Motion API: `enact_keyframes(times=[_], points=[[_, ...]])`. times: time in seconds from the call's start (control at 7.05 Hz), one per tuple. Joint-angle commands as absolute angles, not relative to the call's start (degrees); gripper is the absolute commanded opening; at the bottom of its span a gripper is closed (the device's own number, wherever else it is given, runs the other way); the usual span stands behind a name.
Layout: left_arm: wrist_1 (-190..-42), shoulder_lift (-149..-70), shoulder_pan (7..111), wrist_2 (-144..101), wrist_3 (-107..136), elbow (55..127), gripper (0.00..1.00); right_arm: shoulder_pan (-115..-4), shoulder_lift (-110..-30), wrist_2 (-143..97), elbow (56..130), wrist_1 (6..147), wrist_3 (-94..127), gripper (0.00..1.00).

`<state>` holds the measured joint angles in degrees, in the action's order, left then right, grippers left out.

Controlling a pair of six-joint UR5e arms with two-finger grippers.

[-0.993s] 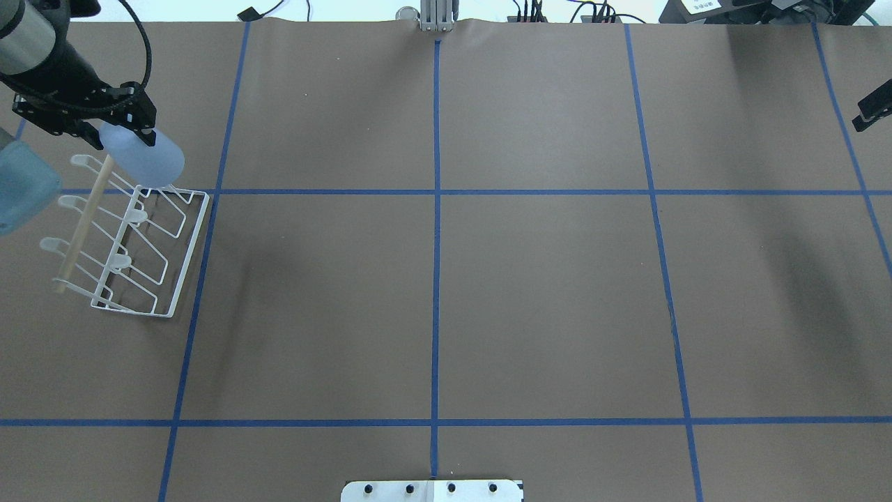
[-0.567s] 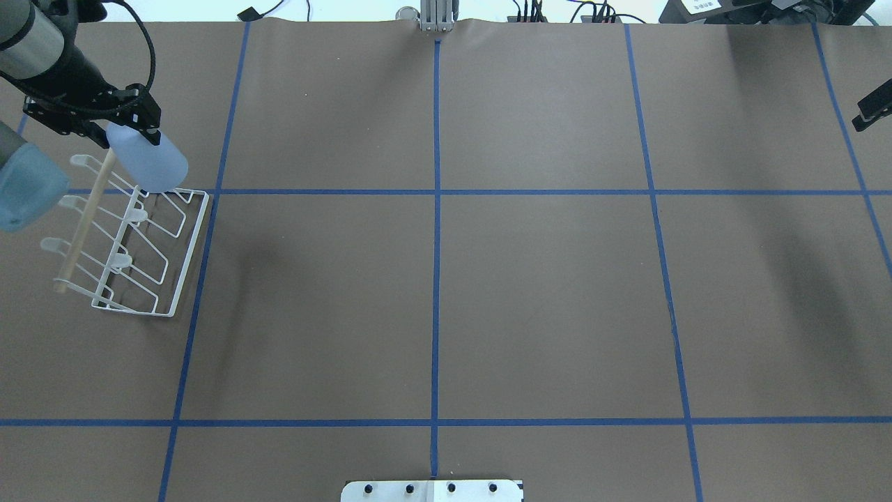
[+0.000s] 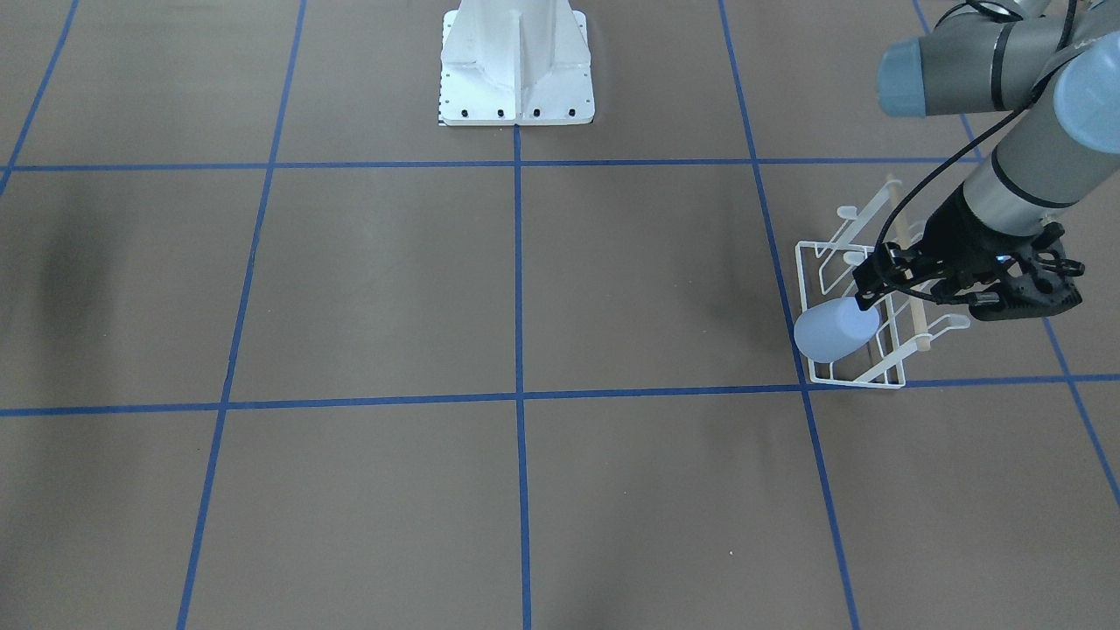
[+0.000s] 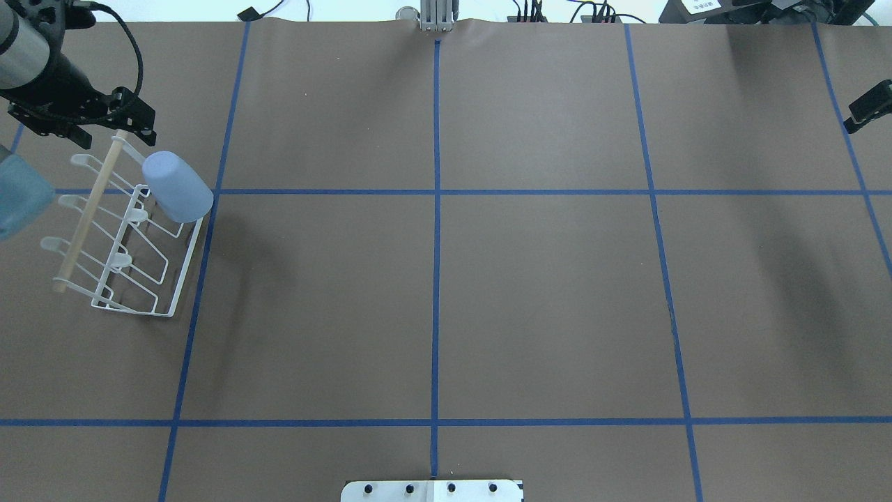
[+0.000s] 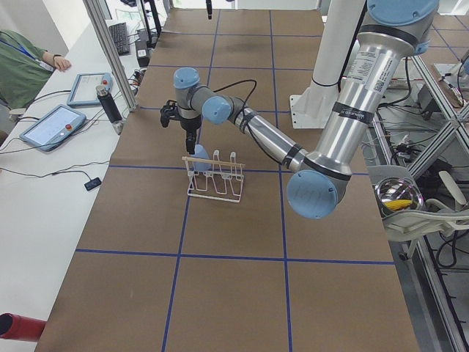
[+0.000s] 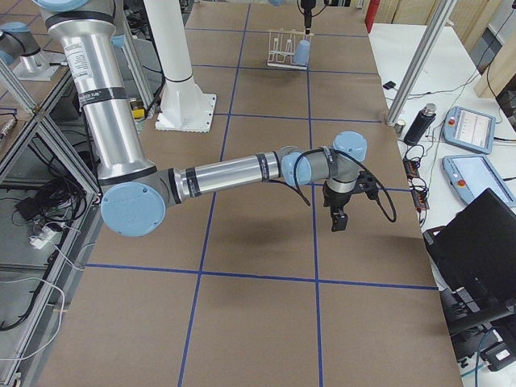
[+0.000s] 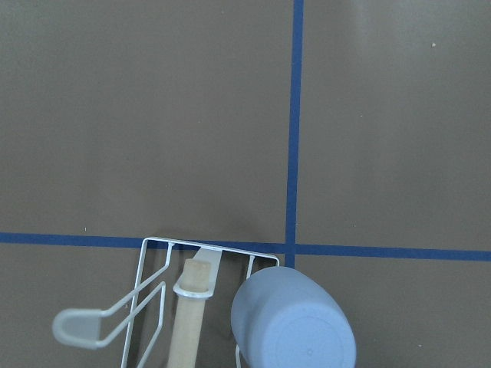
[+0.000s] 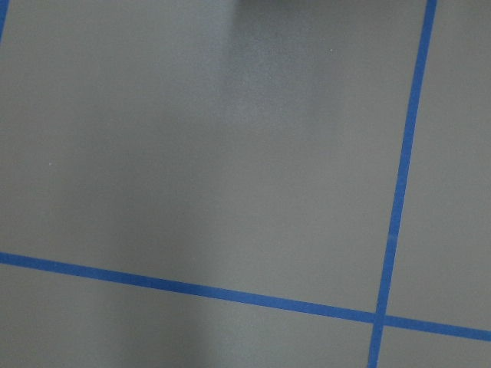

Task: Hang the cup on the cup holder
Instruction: 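Open the left gripper and withdraw it from the hung cup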

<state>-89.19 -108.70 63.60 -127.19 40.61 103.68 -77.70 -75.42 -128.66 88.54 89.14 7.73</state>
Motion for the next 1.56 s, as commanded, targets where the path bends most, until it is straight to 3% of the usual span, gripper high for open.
enact_keyframes(times=[0.0,0.43,0.57,1.42], points=[[-90.79,-103.73,71.49,-127.7,26.37,102.84,0.99,-77.43,-76.63,-129.02,88.5,89.12,7.91,1.0],[-90.44,-96.26,86.0,-132.15,7.9,97.85,0.99,-79.7,-78.83,-129.54,88.51,89.3,7.91,1.0],[-90.27,-95.81,87.26,-134.19,6.43,94.34,0.99,-81.63,-79.97,-132.42,88.51,89.3,7.82,1.0],[-93.76,-88.69,89.91,-134.03,6.24,91.32,0.99,-88.06,-86.22,-136.14,89.82,89.73,5.54,1.0]])
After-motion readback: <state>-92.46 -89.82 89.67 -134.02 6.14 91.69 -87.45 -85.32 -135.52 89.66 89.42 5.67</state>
